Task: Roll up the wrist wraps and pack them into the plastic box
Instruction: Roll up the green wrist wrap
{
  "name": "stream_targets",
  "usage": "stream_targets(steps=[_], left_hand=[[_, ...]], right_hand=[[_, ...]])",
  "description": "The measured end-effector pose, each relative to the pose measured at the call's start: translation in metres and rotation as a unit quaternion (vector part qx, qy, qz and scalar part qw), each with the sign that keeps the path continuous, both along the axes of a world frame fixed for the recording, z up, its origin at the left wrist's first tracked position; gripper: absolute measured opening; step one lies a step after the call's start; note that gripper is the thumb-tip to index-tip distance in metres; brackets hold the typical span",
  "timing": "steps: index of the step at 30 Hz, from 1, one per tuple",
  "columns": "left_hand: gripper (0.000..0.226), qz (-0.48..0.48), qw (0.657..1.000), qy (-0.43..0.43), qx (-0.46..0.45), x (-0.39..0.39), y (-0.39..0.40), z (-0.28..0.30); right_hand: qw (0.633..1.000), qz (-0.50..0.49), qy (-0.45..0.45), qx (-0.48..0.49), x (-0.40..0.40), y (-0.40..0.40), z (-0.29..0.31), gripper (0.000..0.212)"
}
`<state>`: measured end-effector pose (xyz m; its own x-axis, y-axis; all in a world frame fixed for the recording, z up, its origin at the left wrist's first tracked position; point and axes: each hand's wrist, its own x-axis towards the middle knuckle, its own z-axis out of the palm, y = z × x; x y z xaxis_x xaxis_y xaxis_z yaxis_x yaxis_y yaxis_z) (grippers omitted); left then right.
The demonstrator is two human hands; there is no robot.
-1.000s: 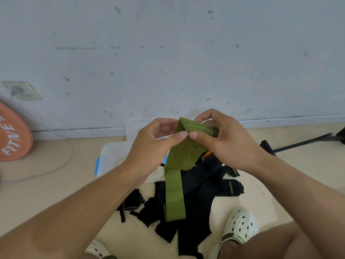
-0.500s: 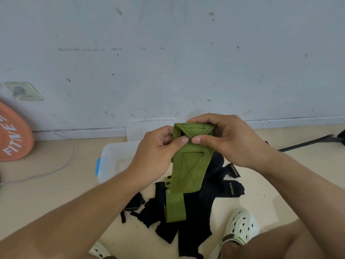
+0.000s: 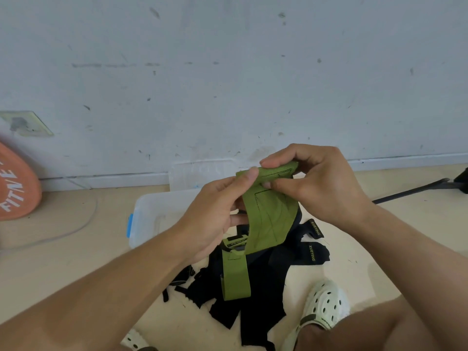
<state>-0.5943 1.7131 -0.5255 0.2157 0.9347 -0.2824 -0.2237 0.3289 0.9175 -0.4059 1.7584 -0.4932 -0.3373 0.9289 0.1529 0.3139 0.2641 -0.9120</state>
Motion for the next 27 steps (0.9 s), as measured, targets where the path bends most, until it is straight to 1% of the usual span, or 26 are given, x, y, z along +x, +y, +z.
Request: stream_targets(steps=[1, 3, 5, 7, 9, 10, 12, 14, 18, 23, 25, 27], left_hand=[[0.049, 0.010, 1.000, 0.008, 0.000, -0.0001, -0.0002, -0.0007], [0.039, 0.034, 0.999, 0.020, 0.004, -0.0021, -0.0001, -0.0029], [0.029, 0.055, 0.998, 0.039, 0.013, -0.0052, 0.0010, -0.0044], [0.026, 0.062, 0.995, 0.067, 0.027, -0.0076, 0.0030, -0.0047], [0.024, 0.062, 0.993, 0.092, 0.042, -0.0083, 0.0037, -0.0051], [0.025, 0.063, 0.991, 0.106, 0.050, -0.0083, 0.0036, -0.0057], [0.035, 0.063, 0.986, 0.140, 0.071, -0.0083, 0.0030, -0.0066], [0.042, 0.058, 0.979, 0.169, 0.092, -0.0076, 0.0026, -0.0072], [0.048, 0.048, 0.970, 0.211, 0.112, -0.0054, 0.0011, -0.0067], [0.046, 0.057, 0.967, 0.224, 0.110, -0.0050, -0.0007, -0.0043], [0.044, 0.050, 0.970, 0.212, 0.106, -0.0042, -0.0025, -0.0022], [0.048, 0.046, 0.979, 0.181, 0.079, -0.0026, -0.0034, -0.0003]], right_hand=[[1.000, 0.014, 0.000, -0.008, 0.0001, -0.0004, -0.0003, 0.031], [0.999, 0.038, -0.014, -0.031, 0.0018, 0.0014, -0.0014, 0.031], [0.997, 0.056, -0.033, -0.052, 0.0042, 0.0043, -0.0016, 0.025], [0.995, 0.061, -0.035, -0.064, 0.0047, 0.0054, -0.0008, 0.022], [0.996, 0.049, -0.040, -0.068, 0.0032, 0.0060, -0.0003, 0.034], [0.995, 0.045, -0.049, -0.071, 0.0024, 0.0063, -0.0004, 0.041], [0.993, 0.051, -0.073, -0.076, 0.0013, 0.0063, -0.0013, 0.044], [0.991, 0.057, -0.097, -0.074, 0.0021, 0.0062, -0.0018, 0.041], [0.986, 0.063, -0.142, -0.058, 0.0020, 0.0037, -0.0003, 0.028], [0.983, 0.068, -0.168, -0.032, -0.0005, 0.0035, 0.0000, 0.017], [0.986, 0.063, -0.153, -0.030, -0.0004, 0.0034, 0.0007, 0.017], [0.991, 0.057, -0.118, -0.028, -0.0009, 0.0023, -0.0006, 0.017]])
